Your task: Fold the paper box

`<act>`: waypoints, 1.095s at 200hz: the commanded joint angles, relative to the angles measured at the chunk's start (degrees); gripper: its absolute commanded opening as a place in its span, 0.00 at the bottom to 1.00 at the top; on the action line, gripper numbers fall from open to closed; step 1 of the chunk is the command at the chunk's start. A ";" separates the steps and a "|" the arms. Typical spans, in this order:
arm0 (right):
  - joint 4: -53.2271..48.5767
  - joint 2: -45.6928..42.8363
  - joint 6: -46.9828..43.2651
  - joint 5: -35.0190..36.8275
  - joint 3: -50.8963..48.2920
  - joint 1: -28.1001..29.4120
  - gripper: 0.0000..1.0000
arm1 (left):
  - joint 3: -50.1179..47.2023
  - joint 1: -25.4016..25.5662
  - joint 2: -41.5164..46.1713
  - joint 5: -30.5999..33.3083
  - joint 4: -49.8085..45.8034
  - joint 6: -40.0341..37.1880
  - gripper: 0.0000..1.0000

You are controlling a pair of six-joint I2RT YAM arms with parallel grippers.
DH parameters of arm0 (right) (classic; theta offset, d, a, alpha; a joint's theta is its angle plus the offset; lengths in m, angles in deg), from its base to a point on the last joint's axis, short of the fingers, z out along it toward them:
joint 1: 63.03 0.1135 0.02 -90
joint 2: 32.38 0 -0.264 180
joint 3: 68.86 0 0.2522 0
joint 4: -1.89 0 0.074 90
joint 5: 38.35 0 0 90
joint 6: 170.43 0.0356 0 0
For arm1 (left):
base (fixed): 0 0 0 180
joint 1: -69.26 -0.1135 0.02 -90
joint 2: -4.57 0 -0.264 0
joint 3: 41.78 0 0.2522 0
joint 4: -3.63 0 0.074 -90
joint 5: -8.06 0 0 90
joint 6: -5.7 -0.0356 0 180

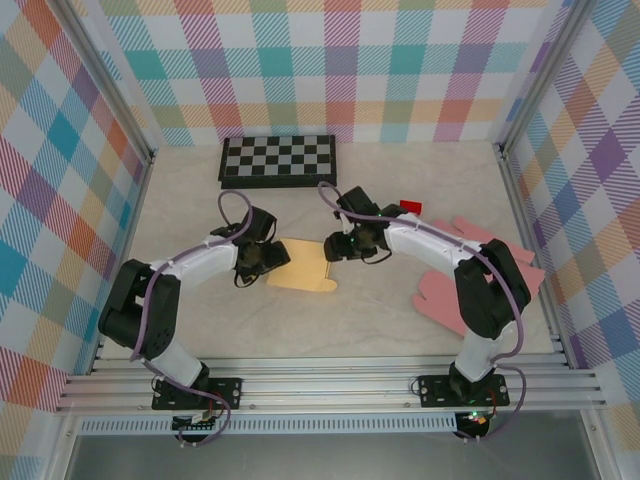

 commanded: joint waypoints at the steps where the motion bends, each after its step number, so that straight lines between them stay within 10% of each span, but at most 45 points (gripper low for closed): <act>1: 2.16 1.07 6.35 -2.71 -0.85 1.27 0.58 | -1.28 1.12 1.74 1.22 0.84 3.89 0.81; 60: 2.94 6.74 5.82 -1.13 -0.49 2.15 0.58 | -1.75 1.92 4.17 -0.74 0.38 11.29 1.00; 219: 5.97 7.15 3.58 -1.76 -4.09 2.05 0.56 | 4.19 3.68 -1.90 -6.05 -1.07 13.59 1.00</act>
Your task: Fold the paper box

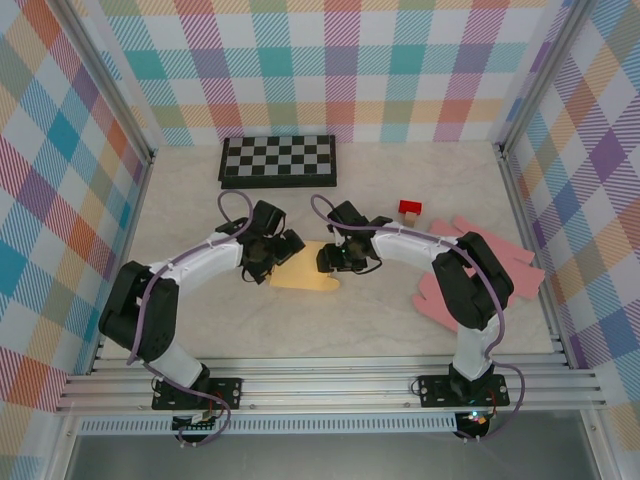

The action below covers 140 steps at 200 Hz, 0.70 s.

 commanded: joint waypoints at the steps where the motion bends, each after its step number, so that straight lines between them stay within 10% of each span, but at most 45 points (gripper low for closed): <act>1: -1.18 1.41 -1.12 0.82 -1.48 -0.09 0.56 | -0.20 0.66 -1.66 -1.47 -0.53 -0.46 1.00; 140: -1.07 1.54 -1.65 0.03 -1.82 -0.57 0.56 | 1.33 1.11 -4.38 -0.25 -2.75 -0.69 1.00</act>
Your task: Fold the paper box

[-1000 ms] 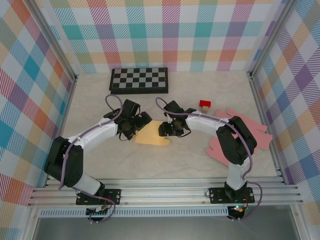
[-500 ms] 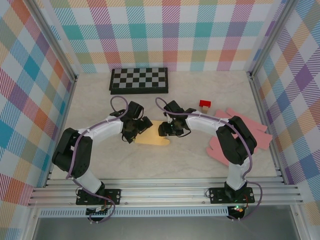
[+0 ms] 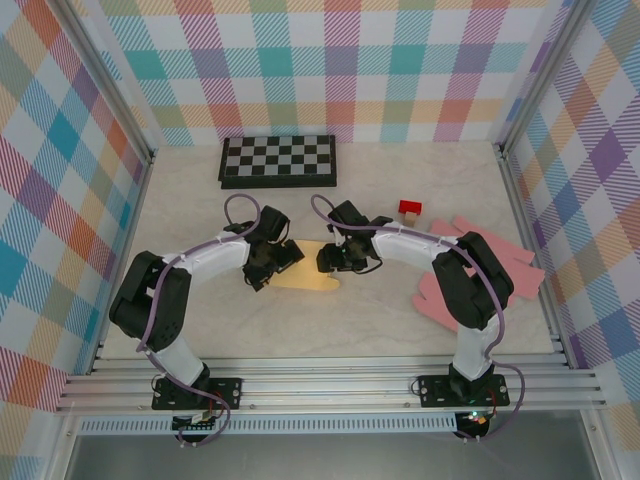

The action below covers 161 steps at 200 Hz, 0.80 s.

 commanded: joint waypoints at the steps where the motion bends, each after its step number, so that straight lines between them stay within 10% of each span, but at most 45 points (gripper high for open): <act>1: -1.07 1.49 -1.25 0.51 -1.83 -0.22 0.56 | 1.20 0.78 -0.34 -0.86 0.06 0.78 1.00; 161: -1.41 2.00 -2.11 1.30 -1.62 -0.42 0.55 | 1.26 1.83 -1.52 2.19 -0.68 2.60 0.92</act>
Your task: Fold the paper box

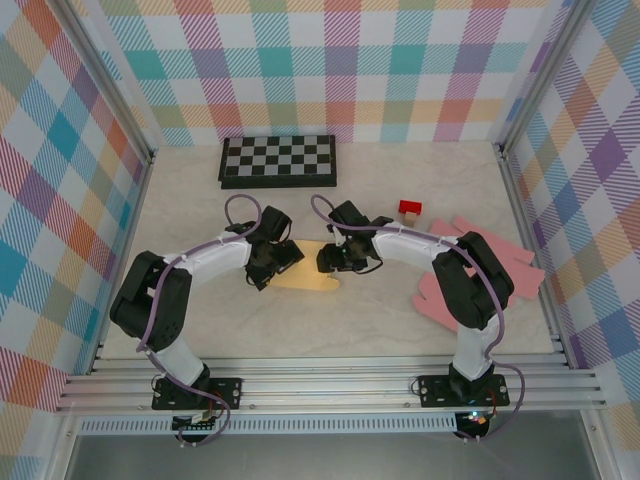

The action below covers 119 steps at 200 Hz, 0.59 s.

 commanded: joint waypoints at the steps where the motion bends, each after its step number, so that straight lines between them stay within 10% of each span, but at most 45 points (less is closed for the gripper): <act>1: -2.01 1.97 -1.03 1.84 -1.31 -0.41 0.55 | 1.07 1.09 -1.33 1.57 -0.97 0.40 0.92; 119: -6.48 -10.08 -0.73 3.25 -0.06 -2.11 0.58 | 0.39 1.09 -2.83 4.64 -1.18 -0.72 0.92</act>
